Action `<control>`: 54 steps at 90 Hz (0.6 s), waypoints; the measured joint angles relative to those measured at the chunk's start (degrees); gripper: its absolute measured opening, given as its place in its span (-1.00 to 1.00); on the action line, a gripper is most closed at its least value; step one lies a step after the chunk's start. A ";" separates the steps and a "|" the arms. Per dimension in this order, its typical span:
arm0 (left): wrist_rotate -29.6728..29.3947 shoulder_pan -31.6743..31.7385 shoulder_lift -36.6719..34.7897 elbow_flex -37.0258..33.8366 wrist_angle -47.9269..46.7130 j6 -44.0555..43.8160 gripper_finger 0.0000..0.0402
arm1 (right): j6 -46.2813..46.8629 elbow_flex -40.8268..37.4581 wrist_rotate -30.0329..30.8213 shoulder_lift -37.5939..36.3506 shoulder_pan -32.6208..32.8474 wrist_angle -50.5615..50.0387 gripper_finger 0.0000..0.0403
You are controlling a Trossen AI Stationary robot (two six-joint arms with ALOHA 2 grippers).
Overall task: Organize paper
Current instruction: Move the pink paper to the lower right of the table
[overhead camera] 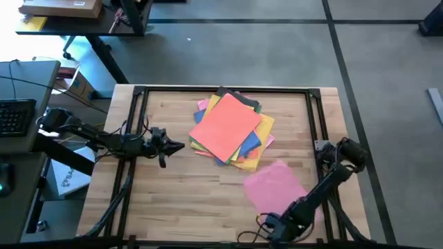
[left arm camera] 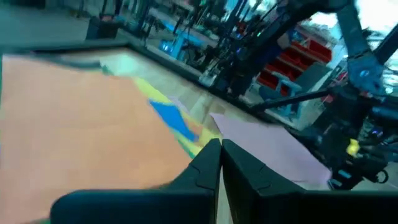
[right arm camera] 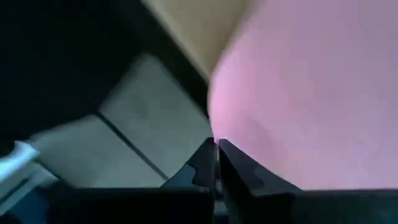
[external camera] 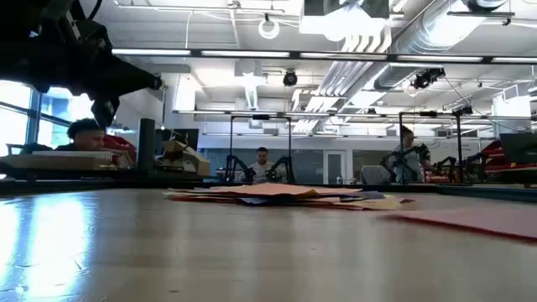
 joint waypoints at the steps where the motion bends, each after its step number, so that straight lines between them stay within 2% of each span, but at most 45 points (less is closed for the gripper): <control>1: -0.02 -0.01 0.01 0.00 0.36 0.31 -1.00 | -0.31 0.00 1.05 0.00 -0.10 0.41 -1.00; 10: -0.04 -0.01 -0.01 0.00 2.84 2.67 -1.00 | -3.01 0.00 7.81 -0.02 -1.68 0.07 -1.00; 18: -0.13 0.00 -0.01 0.23 3.76 4.08 -1.00 | -5.55 0.00 11.09 0.00 -2.78 -4.17 -1.00; 38: -0.11 0.01 -0.01 0.42 3.93 4.18 -1.00 | -12.27 0.00 10.21 0.07 -2.12 -9.72 -1.00; 54: -0.09 -0.01 0.00 0.42 3.50 3.42 -1.00 | -11.26 0.00 11.33 0.09 -0.84 -9.85 -1.00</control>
